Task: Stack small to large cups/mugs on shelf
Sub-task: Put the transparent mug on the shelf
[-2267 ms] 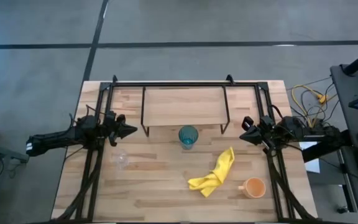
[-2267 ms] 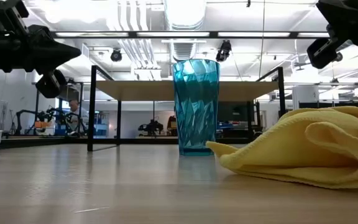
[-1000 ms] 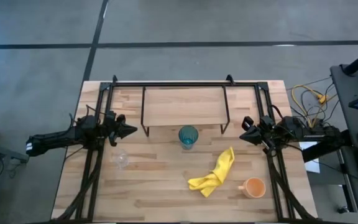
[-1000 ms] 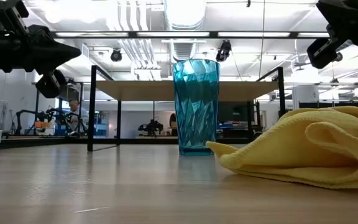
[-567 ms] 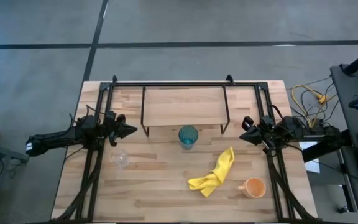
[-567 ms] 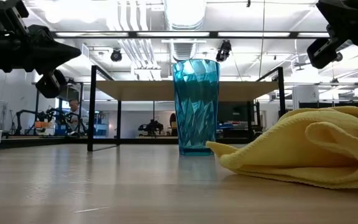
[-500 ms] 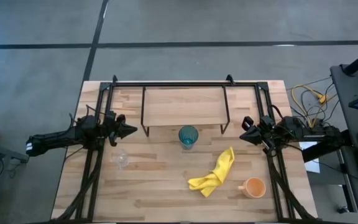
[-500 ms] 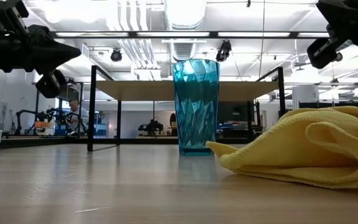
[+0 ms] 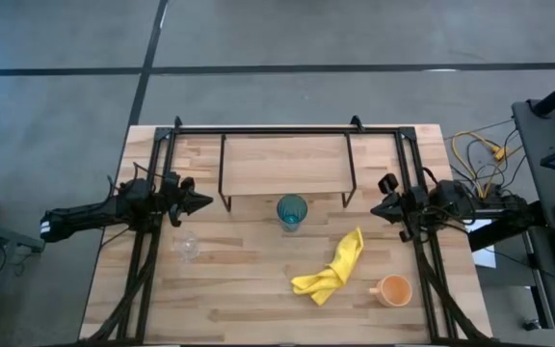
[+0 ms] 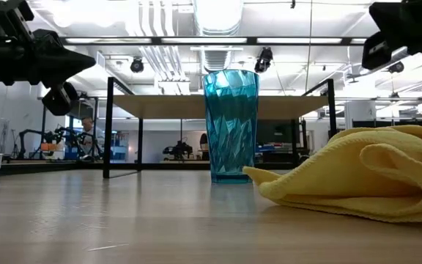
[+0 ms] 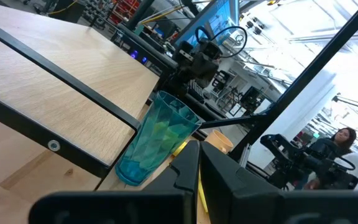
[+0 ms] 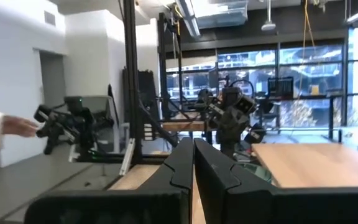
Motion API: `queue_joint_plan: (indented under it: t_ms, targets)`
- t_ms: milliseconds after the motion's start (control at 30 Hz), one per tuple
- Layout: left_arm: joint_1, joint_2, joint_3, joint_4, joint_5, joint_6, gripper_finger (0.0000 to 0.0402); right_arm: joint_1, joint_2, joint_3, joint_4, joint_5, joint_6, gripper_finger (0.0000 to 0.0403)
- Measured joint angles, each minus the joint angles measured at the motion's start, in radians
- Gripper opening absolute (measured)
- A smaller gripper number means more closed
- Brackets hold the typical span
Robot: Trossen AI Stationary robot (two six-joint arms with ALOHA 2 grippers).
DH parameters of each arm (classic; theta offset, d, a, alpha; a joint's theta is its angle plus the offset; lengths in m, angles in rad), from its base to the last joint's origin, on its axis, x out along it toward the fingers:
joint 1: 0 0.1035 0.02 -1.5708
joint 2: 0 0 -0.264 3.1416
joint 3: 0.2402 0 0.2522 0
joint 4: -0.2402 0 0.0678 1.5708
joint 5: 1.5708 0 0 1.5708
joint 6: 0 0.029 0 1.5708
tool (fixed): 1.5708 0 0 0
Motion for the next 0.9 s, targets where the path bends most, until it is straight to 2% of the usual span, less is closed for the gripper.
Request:
queue_joint_plan:
  t_ms: [267, 433, 633, 767, 900]
  targets:
    - [0.000, 0.000, 0.000, 0.000, 0.000, 0.003, 0.0000, 0.000, 0.001, 0.000, 0.000, 0.000, 0.131, 0.0009]
    - [0.000, 0.000, 0.000, 0.000, 0.000, 0.006, 0.0000, 0.000, 0.002, 0.000, 0.001, 0.022, 0.060, 0.0009]
    - [-0.001, 0.002, 0.000, -0.001, -0.036, 0.000, 0.0000, 0.000, 0.002, 0.000, 0.004, 0.073, 0.098, 0.0009]
    - [0.000, 0.003, 0.000, -0.001, -0.102, -0.001, 0.0000, 0.000, 0.002, 0.000, 0.039, 0.078, 0.191, 0.0009]
    - [0.000, 0.003, 0.001, 0.060, -0.095, 0.001, 0.0000, 0.000, 0.002, 0.000, 0.102, 0.079, 0.305, 0.0009]
